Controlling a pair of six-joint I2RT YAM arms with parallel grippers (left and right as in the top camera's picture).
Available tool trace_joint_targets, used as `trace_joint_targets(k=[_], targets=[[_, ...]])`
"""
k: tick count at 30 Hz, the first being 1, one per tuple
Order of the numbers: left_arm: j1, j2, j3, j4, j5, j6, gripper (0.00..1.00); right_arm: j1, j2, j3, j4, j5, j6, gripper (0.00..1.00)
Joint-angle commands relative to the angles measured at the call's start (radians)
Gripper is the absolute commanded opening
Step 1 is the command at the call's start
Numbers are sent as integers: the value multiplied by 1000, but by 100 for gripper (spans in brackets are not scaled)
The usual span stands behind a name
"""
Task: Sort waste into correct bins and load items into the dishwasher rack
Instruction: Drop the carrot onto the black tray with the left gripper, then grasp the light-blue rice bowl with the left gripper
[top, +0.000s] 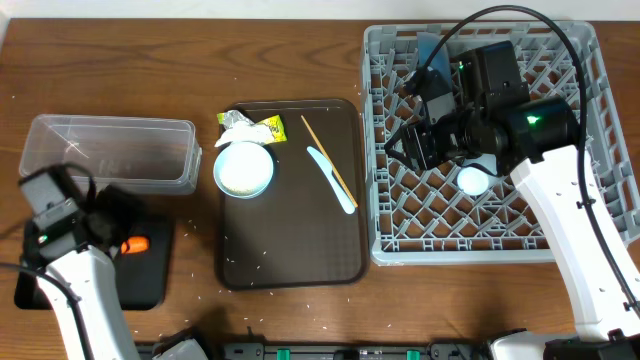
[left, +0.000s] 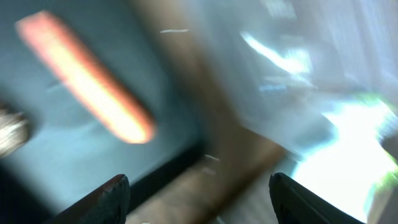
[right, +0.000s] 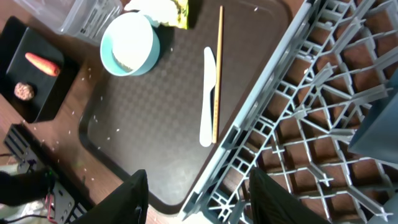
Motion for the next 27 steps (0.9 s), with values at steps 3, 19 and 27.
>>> trace_joint_targets(k=[3, 19, 27], targets=[[-254, -1, 48, -1, 130, 335, 72, 7, -21, 2, 23, 117, 118, 49], [-743, 356, 48, 233, -99, 555, 64, -32, -21, 2, 14, 277, 346, 55], [-748, 504, 48, 404, -105, 602, 56, -32, -21, 2, 5, 277, 345, 56]])
